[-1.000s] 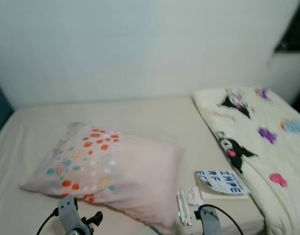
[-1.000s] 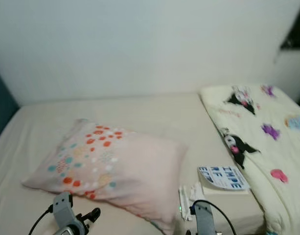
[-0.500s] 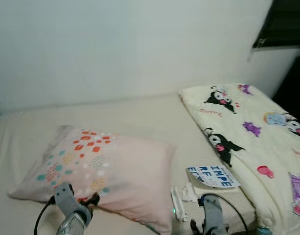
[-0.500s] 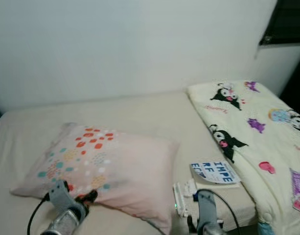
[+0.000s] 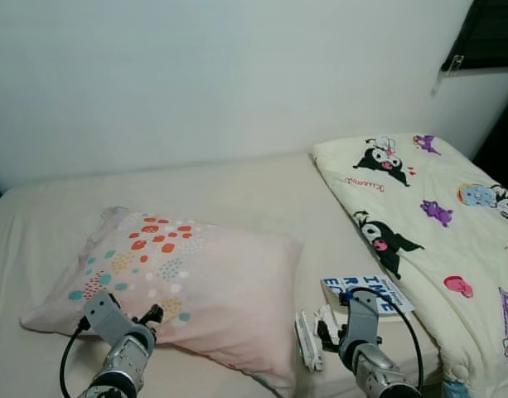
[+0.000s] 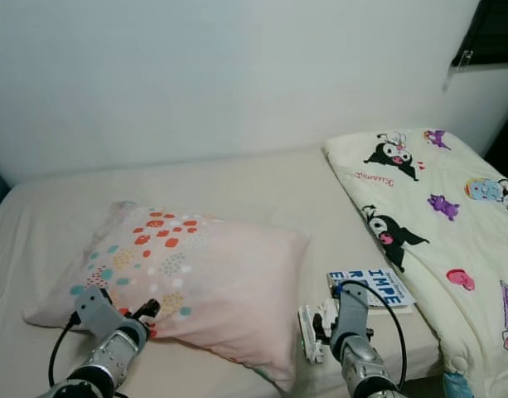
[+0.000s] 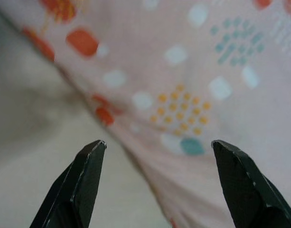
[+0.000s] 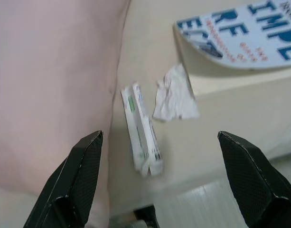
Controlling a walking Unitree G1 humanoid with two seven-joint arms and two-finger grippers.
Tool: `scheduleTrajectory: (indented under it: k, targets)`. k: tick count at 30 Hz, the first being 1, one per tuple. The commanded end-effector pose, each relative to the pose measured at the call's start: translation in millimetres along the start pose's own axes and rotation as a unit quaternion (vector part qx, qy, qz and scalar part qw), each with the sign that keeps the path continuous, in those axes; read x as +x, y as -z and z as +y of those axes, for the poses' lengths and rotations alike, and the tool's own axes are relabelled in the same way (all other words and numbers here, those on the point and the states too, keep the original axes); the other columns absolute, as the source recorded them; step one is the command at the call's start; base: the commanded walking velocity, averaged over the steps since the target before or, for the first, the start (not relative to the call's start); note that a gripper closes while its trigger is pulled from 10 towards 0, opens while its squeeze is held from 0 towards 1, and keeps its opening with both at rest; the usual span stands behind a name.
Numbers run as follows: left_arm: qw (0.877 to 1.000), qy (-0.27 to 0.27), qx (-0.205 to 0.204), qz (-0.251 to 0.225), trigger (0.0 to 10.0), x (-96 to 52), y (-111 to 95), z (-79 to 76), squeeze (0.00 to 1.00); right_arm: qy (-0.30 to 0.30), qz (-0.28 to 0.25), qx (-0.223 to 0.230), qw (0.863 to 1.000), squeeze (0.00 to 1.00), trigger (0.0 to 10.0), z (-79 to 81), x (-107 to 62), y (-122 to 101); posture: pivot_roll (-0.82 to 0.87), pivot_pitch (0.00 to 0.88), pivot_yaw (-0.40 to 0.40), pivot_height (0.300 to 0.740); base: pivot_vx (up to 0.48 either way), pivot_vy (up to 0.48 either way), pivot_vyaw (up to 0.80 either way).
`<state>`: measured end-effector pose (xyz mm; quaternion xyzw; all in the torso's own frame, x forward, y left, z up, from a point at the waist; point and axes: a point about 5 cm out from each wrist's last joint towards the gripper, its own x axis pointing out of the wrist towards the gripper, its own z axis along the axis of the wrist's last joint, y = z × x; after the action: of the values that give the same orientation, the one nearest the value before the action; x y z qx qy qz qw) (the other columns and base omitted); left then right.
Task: Clean up the room
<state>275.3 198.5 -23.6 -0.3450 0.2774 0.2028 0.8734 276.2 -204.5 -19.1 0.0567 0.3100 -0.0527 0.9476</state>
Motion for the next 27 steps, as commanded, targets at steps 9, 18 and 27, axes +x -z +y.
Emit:
scheduleTrajectory:
  k: [9,18,27]
  targets:
    - [0.991,0.047,-0.126,0.028,10.0,-4.6,20.0,5.5,0.0,-0.022,-0.103,0.033,0.994,0.0,10.0,-7.7,1.8,-49.2,-0.24,0.136,-0.012,0.63,0.0,0.0,0.0]
    - [0.98,0.108,-0.167,-0.002,10.0,-2.0,9.7,-16.8,0.0,-0.07,-0.187,0.045,0.979,0.0,10.0,0.4,-5.6,-79.9,-0.27,0.205,-0.016,0.626,0.0,0.0,0.0]
    - [0.964,0.153,-0.211,-0.041,10.0,0.2,-8.2,-35.3,0.0,-0.124,-0.196,0.05,0.971,0.0,10.0,22.2,-12.5,-78.1,-0.29,0.272,-0.027,0.626,0.0,0.0,0.0]
